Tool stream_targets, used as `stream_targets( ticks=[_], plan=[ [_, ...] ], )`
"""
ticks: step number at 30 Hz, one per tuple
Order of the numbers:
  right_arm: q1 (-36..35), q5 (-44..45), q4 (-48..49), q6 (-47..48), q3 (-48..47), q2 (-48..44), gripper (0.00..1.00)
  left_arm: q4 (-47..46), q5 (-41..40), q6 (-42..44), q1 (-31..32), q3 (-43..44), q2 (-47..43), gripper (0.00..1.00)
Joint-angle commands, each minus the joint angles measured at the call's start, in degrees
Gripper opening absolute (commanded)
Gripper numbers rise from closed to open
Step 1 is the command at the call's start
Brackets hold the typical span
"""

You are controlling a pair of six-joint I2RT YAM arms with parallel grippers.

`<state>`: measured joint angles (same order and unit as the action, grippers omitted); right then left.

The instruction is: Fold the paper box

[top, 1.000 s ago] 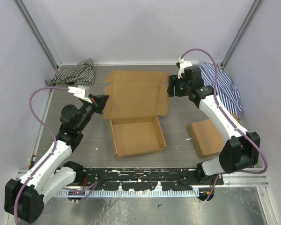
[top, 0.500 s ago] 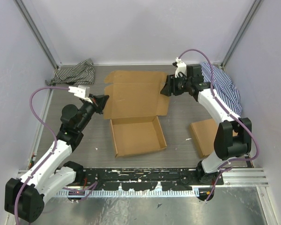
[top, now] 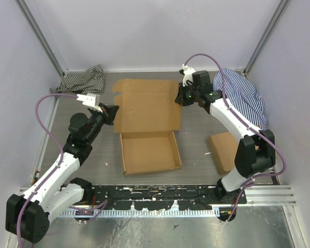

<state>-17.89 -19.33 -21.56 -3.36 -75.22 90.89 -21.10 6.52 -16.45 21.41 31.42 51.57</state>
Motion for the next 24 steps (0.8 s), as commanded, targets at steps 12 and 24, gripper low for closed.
stream_targets(
  ticks=[12,24],
  plan=[
    [-7.57,19.08,24.84,3.89,16.15,-20.18,0.01,9.44,-6.24,0.36,0.13,7.65,1.34,0.52],
    [-7.61,16.24,30.07,10.21,27.16,-32.00,0.01,28.94,-15.54,2.91,0.14,23.25,8.63,0.64]
  ],
)
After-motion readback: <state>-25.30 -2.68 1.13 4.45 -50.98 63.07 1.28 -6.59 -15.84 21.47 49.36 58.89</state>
